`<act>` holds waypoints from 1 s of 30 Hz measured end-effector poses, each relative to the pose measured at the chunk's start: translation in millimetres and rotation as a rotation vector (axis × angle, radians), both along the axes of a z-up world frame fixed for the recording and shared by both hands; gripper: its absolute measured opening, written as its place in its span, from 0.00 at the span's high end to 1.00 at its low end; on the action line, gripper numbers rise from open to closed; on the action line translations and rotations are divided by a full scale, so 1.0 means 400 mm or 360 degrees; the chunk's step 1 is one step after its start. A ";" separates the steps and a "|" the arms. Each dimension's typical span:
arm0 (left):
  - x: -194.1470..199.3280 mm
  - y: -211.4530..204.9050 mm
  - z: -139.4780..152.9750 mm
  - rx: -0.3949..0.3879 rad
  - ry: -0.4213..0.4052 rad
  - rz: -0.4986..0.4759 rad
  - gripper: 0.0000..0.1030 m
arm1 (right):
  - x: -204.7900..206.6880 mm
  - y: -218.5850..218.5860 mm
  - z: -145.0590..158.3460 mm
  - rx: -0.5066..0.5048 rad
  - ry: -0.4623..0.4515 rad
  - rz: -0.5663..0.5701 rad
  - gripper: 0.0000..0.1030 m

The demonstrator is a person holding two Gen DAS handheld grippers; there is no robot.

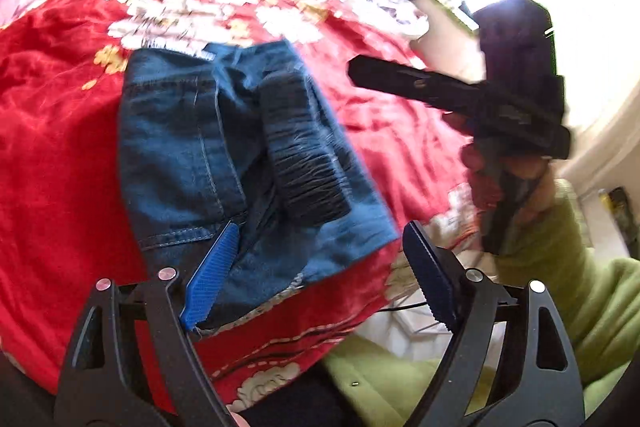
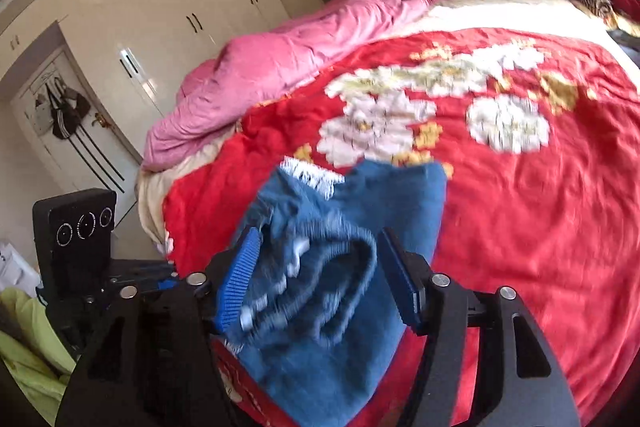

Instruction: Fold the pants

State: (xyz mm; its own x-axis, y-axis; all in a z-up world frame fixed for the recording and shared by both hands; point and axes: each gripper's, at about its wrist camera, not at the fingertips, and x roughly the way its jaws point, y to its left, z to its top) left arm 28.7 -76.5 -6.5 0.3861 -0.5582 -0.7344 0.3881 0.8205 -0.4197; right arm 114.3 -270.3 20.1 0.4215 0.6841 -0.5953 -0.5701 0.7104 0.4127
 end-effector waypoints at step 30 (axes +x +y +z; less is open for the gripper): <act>-0.026 0.068 0.146 0.0423 -0.0347 0.0320 0.14 | -0.120 -0.040 0.056 -0.0241 -0.0206 -0.0329 0.20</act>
